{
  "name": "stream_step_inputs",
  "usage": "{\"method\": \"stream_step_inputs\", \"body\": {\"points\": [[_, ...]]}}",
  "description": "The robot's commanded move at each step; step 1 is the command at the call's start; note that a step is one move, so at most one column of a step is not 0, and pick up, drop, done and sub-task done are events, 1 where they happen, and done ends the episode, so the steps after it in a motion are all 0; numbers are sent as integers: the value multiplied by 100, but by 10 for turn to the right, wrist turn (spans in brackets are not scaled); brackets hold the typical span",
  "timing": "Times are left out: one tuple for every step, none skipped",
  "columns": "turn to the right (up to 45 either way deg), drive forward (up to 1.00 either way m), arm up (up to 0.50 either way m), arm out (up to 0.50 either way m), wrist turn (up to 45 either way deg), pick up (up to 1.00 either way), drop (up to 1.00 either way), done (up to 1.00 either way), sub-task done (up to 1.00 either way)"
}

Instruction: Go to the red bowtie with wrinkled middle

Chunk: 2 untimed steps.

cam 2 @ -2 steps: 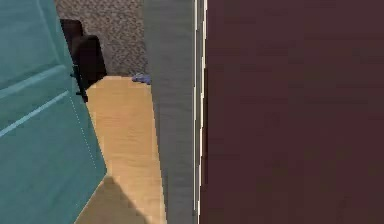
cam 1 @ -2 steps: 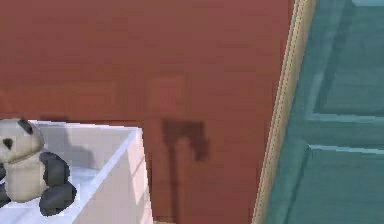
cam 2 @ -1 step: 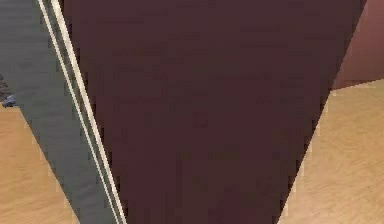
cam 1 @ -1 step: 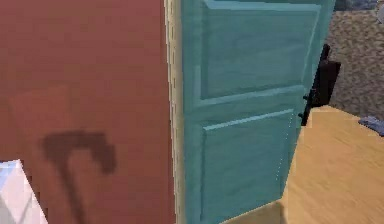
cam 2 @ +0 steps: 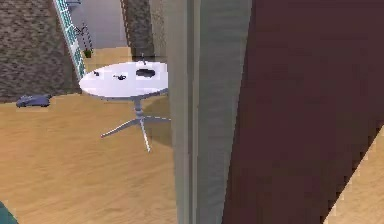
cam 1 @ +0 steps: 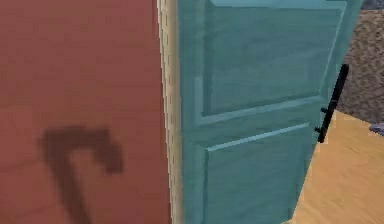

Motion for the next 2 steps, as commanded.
{"method": "stream_step_inputs", "body": {"points": [[420, 0, 0, 0, 0, 0, 0, 0, 0], [0, 50, 0, 0, 0, 0, 0, 0, 0]]}}
